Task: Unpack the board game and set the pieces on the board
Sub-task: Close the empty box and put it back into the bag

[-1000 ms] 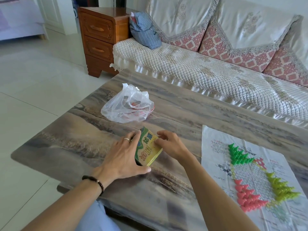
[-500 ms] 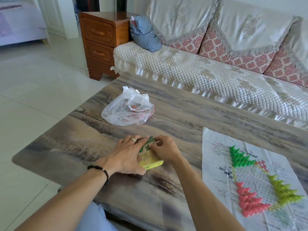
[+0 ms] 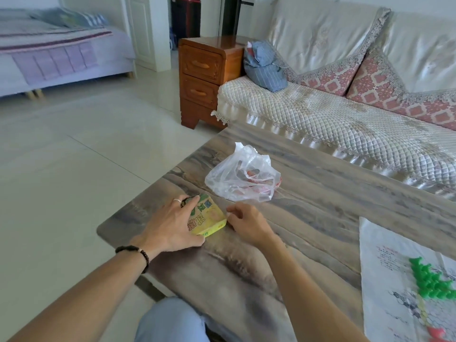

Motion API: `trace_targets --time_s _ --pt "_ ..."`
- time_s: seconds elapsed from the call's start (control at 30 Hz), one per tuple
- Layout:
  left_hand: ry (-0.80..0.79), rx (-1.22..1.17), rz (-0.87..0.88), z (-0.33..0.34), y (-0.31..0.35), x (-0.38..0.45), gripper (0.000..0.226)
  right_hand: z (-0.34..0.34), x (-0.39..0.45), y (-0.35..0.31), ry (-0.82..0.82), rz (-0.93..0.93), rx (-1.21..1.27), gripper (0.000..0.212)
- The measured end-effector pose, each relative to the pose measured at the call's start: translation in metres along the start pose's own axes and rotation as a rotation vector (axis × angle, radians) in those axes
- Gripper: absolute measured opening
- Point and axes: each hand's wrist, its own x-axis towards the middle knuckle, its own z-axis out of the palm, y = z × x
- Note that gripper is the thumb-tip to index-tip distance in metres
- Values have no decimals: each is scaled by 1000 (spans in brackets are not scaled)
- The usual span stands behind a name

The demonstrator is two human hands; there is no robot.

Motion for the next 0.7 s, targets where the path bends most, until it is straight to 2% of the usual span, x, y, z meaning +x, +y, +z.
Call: trace_targets --time_s 0.13,0.23,0.37,0.5,0.63,0.7 --pt "75 -14 -99 -5 -30 15 105 23 27 -26 -33 -90 -62 31" --pt "120 -17 -119 -4 -39 29 103 34 46 -31 1 -88 -105 37" --pt "150 6 -113 -1 -47 38 102 36 61 -34 -1 -82 -128 37" --pt "144 14 -114 -1 -48 44 100 29 60 -41 -4 -155 -204 29" --pt "201 3 -108 -6 -37 51 94 5 62 -42 206 -181 -264 32" --pt "273 -41 -21 -11 -26 61 83 -18 68 -37 339 -163 -248 27"
